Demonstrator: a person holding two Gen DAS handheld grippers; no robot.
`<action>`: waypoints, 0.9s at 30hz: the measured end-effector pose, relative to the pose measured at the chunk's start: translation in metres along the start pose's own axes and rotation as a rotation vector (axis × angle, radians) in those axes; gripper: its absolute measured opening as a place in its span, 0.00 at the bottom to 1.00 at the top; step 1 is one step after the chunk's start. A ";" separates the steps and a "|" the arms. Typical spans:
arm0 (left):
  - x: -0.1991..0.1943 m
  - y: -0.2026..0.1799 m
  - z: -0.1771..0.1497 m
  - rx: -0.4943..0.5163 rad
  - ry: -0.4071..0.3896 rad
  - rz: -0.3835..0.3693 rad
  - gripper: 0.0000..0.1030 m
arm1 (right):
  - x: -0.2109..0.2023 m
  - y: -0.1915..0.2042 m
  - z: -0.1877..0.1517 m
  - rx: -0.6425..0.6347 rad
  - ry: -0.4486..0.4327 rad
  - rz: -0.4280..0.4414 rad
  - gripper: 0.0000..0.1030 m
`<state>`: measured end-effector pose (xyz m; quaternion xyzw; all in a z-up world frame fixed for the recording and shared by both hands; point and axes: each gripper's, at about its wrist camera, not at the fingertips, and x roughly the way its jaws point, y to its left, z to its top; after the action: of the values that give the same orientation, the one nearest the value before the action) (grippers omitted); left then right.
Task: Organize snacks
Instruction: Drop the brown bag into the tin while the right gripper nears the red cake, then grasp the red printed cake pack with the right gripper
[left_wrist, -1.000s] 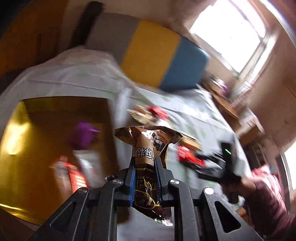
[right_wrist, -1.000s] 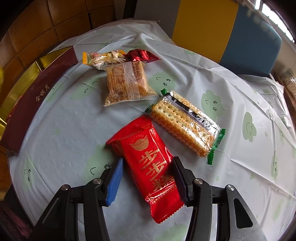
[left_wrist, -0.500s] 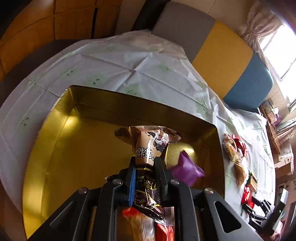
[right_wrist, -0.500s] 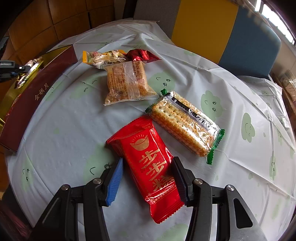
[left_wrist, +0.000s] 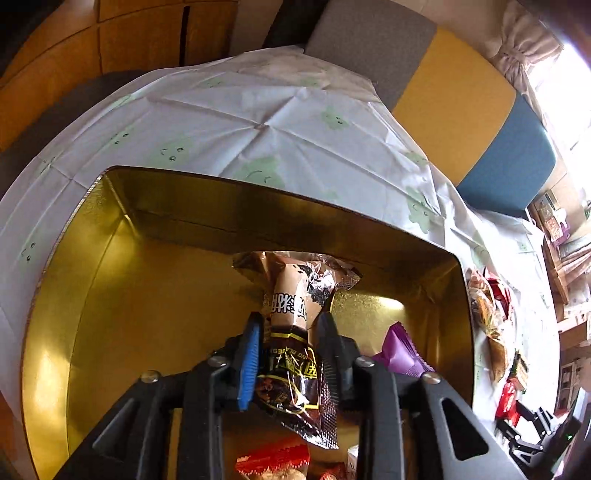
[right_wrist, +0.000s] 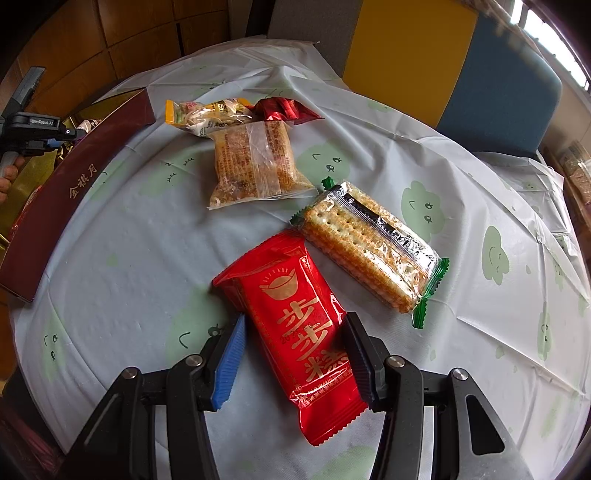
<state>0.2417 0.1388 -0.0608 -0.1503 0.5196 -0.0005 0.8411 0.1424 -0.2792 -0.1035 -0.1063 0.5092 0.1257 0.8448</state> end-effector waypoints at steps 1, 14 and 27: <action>-0.004 0.000 0.000 0.002 -0.006 0.004 0.31 | 0.000 0.000 0.000 -0.001 0.000 0.000 0.52; -0.092 -0.014 -0.068 0.125 -0.166 0.084 0.33 | -0.003 0.003 0.000 0.024 -0.007 -0.004 0.45; -0.157 -0.028 -0.136 0.256 -0.395 0.234 0.33 | -0.009 0.005 0.000 0.096 0.017 0.036 0.43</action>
<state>0.0549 0.1024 0.0272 0.0212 0.3549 0.0605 0.9327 0.1363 -0.2752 -0.0956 -0.0576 0.5237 0.1152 0.8421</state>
